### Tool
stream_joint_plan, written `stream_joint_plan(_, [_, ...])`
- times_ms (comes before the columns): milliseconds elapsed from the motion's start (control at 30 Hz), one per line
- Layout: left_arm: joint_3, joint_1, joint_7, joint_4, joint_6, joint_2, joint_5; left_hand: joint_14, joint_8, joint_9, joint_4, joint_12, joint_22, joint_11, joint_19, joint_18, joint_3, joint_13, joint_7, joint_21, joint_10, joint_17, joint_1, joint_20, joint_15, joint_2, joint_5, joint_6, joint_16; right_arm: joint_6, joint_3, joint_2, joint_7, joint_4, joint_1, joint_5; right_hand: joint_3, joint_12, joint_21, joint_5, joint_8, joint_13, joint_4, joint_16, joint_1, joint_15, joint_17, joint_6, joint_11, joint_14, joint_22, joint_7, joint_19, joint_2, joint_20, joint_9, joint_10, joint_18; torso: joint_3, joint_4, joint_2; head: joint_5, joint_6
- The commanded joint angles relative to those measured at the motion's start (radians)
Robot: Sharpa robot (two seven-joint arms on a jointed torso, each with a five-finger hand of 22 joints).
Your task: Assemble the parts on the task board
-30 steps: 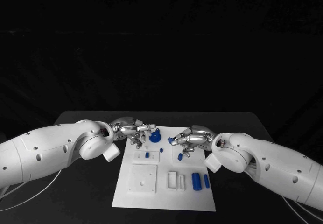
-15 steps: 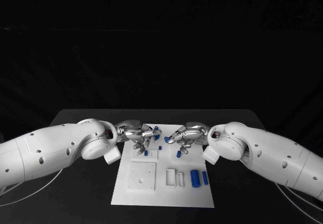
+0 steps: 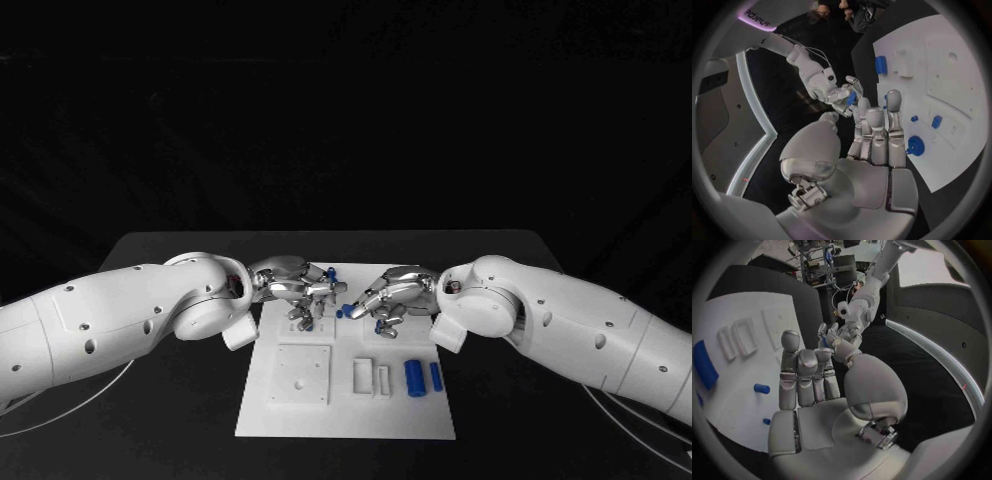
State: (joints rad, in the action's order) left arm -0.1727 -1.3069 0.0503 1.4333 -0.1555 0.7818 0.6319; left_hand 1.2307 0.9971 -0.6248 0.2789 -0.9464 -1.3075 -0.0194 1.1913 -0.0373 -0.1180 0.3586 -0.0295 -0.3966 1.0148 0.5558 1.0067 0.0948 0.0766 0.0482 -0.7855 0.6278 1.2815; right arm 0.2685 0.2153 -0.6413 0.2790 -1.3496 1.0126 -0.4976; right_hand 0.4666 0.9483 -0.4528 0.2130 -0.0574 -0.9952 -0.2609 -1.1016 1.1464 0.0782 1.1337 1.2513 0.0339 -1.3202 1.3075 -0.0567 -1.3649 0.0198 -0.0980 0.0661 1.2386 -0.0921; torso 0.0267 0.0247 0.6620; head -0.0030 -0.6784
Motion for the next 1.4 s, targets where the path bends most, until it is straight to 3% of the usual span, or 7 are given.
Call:
stream_joint_plan(33, [0.000, -0.001, 0.023, 0.002, -0.047, -0.003, 0.027, -0.015, -0.015, 0.011, -0.003, 0.014, -0.016, 0.006, -0.011, 0.012, 0.012, -0.009, -0.001, 0.002, -0.010, -0.004, 0.011, -0.001, -0.001, -0.009, 0.008, -0.003, 0.006, 0.063, -0.001, 0.001, 0.022, -0.003, 0.000, 0.034, 0.001, 0.004, -0.004, -0.001, -0.006, -0.001, -0.006, -0.004, 0.003, -0.002, 0.001, 0.006, -0.003, -0.005, 0.030, 0.000, 0.004, 0.012, 0.000, 0.001, 0.004, 0.014, -0.0003, 0.0000, 0.000, 0.000, -0.002])
stream_joint_plan(333, [0.000, -0.001, 0.007, 0.006, -0.099, -0.005, 0.033, -0.026, -0.034, 0.022, -0.022, 0.023, -0.016, 0.007, -0.016, 0.012, 0.019, -0.017, -0.002, 0.004, -0.008, -0.010, 0.023, -0.003, -0.003, -0.012, 0.002, 0.008, 0.017, 0.072, -0.001, 0.001, 0.023, -0.004, 0.001, 0.040, 0.000, 0.004, -0.005, -0.001, -0.006, -0.002, -0.006, -0.004, 0.004, -0.002, 0.002, 0.006, -0.003, -0.005, 0.030, 0.000, 0.004, 0.012, 0.001, 0.001, 0.004, 0.015, -0.0006, -0.0003, 0.000, 0.001, -0.005])
stream_joint_plan(567, [0.000, -0.001, -0.012, 0.015, -0.142, -0.005, 0.037, -0.036, -0.048, 0.026, -0.019, 0.040, -0.015, 0.012, -0.022, 0.010, 0.026, -0.026, -0.008, 0.009, -0.016, -0.015, 0.017, -0.008, -0.008, -0.015, -0.024, 0.001, 0.020, 0.078, -0.001, 0.001, 0.022, -0.004, 0.001, 0.041, -0.001, 0.005, -0.007, 0.001, -0.006, -0.006, -0.008, -0.005, 0.003, -0.002, 0.004, 0.006, -0.003, -0.004, 0.030, 0.000, 0.006, 0.013, 0.001, 0.001, 0.005, 0.014, -0.0003, 0.0003, 0.000, 0.001, -0.005])
stream_joint_plan(933, [0.000, -0.001, -0.022, 0.020, -0.179, -0.006, 0.012, -0.041, -0.079, 0.037, -0.012, 0.057, -0.016, 0.015, -0.022, 0.008, 0.043, -0.035, -0.012, 0.014, -0.009, -0.022, 0.012, -0.011, -0.011, -0.010, -0.026, 0.015, 0.027, 0.090, -0.002, 0.003, 0.023, -0.004, 0.001, 0.038, -0.002, 0.004, -0.007, 0.002, -0.006, -0.005, -0.008, -0.004, 0.004, -0.002, 0.004, 0.005, -0.003, -0.003, 0.030, 0.000, 0.007, 0.013, 0.001, 0.001, 0.004, 0.014, -0.0001, -0.0002, 0.000, 0.001, -0.007])
stream_joint_plan(1200, [0.000, -0.001, -0.023, 0.019, -0.186, -0.006, 0.004, -0.044, -0.095, 0.039, -0.032, 0.067, -0.016, 0.013, -0.023, 0.009, 0.081, -0.038, -0.009, 0.015, -0.007, -0.025, 0.034, -0.010, -0.009, 0.006, -0.070, 0.016, 0.029, 0.108, -0.003, 0.003, 0.028, -0.007, 0.001, 0.034, -0.005, 0.005, -0.012, 0.004, -0.006, -0.009, -0.011, -0.007, 0.006, -0.003, 0.007, 0.006, -0.004, -0.004, 0.030, -0.001, 0.009, 0.014, 0.001, 0.001, 0.004, 0.014, -0.0001, 0.0000, 0.000, 0.003, -0.006])
stream_joint_plan(1267, [0.000, -0.001, -0.022, 0.018, -0.186, -0.006, -0.002, -0.044, -0.095, 0.038, -0.044, 0.068, -0.016, 0.011, -0.023, 0.010, 0.103, -0.039, -0.007, 0.015, -0.007, -0.025, 0.049, -0.009, -0.008, 0.018, -0.102, 0.014, 0.030, 0.114, -0.003, 0.003, 0.030, -0.008, 0.001, 0.032, -0.005, 0.005, -0.014, 0.007, -0.006, -0.010, -0.011, -0.007, 0.006, -0.003, 0.007, 0.006, -0.004, -0.003, 0.030, -0.001, 0.009, 0.014, 0.001, 0.001, 0.004, 0.014, -0.0001, -0.0001, 0.000, 0.004, -0.005])
stream_joint_plan(1400, [0.000, -0.001, -0.021, 0.016, -0.185, -0.005, -0.012, -0.045, -0.094, 0.032, -0.064, 0.071, -0.017, 0.011, -0.024, 0.011, 0.134, -0.039, -0.007, 0.015, -0.005, -0.026, 0.045, -0.007, -0.007, 0.018, -0.122, 0.013, 0.031, 0.122, -0.004, 0.003, 0.032, -0.009, 0.001, 0.018, -0.005, 0.005, -0.014, 0.009, -0.006, -0.010, -0.012, -0.007, 0.006, -0.003, 0.008, 0.005, -0.004, -0.003, 0.030, -0.001, 0.010, 0.014, 0.001, 0.001, 0.004, 0.014, 0.0000, -0.0002, 0.000, 0.004, -0.005])
